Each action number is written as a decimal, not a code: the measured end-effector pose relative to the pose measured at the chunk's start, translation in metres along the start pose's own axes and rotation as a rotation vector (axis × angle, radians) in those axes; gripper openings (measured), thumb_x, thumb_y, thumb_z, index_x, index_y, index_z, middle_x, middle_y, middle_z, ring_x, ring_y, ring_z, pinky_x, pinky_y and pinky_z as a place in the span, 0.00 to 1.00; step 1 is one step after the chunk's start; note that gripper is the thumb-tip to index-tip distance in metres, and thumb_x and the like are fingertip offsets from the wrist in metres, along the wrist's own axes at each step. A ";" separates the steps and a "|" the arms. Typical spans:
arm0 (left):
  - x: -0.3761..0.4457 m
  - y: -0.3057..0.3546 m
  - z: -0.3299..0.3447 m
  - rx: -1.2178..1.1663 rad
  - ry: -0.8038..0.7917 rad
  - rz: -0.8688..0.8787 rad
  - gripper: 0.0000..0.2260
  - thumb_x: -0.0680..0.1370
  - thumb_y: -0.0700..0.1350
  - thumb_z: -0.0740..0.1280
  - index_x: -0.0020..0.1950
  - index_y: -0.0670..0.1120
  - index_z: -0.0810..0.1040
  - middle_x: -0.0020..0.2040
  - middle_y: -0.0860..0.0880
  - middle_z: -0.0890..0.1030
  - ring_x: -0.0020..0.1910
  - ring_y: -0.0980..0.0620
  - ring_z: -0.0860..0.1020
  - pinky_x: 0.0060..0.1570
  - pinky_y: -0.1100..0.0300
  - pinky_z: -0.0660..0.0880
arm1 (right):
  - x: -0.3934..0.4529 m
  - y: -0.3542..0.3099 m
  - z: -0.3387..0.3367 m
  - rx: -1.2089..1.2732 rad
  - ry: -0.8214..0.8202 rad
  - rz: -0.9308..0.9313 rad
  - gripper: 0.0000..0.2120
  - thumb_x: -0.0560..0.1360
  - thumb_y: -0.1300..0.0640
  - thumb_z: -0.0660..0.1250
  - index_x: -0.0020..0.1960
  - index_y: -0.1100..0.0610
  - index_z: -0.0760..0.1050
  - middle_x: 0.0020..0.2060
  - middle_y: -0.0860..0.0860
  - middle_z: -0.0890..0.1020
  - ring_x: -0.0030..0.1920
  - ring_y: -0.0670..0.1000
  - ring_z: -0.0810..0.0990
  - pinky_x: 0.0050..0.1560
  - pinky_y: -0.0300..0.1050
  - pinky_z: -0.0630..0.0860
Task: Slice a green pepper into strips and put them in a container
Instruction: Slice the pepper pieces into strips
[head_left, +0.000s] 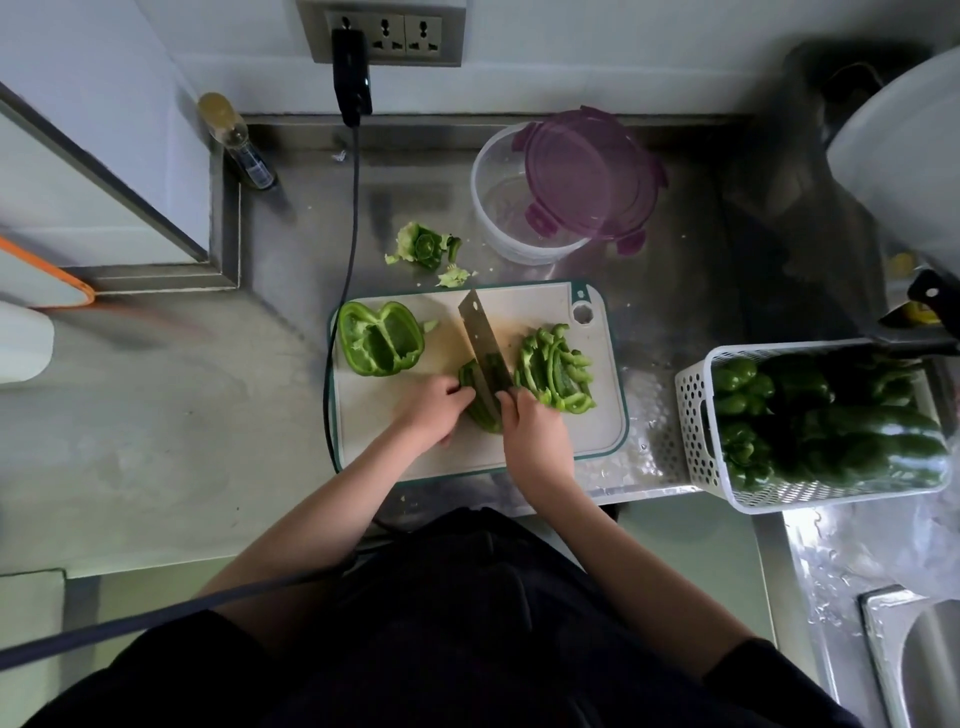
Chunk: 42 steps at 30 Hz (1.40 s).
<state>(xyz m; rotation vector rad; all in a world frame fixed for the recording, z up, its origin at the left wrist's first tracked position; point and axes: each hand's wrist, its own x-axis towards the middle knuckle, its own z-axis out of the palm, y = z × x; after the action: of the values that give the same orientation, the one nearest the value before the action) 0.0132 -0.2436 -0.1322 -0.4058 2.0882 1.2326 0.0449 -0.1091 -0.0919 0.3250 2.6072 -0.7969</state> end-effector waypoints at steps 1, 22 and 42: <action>0.000 -0.001 0.000 0.006 -0.002 0.011 0.16 0.80 0.48 0.59 0.33 0.45 0.70 0.24 0.46 0.74 0.21 0.47 0.72 0.31 0.59 0.68 | 0.005 -0.004 -0.003 -0.008 -0.006 -0.007 0.17 0.82 0.48 0.52 0.46 0.58 0.71 0.36 0.55 0.78 0.36 0.57 0.78 0.36 0.50 0.76; 0.004 0.001 0.003 0.535 0.172 0.224 0.15 0.82 0.48 0.54 0.47 0.43 0.78 0.40 0.44 0.78 0.39 0.44 0.75 0.35 0.58 0.65 | -0.008 -0.008 -0.005 0.134 -0.023 0.035 0.17 0.82 0.48 0.53 0.35 0.53 0.62 0.30 0.50 0.71 0.29 0.50 0.69 0.27 0.43 0.59; 0.005 -0.001 0.002 0.451 0.107 0.194 0.13 0.82 0.49 0.56 0.49 0.44 0.78 0.40 0.44 0.79 0.40 0.42 0.78 0.35 0.57 0.68 | 0.001 -0.013 0.010 0.029 -0.019 -0.003 0.17 0.82 0.50 0.51 0.46 0.61 0.71 0.36 0.58 0.78 0.37 0.61 0.78 0.36 0.52 0.75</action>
<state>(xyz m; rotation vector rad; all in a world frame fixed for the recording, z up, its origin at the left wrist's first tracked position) 0.0108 -0.2419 -0.1366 -0.0648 2.4598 0.8152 0.0432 -0.1251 -0.0937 0.3210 2.5809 -0.8356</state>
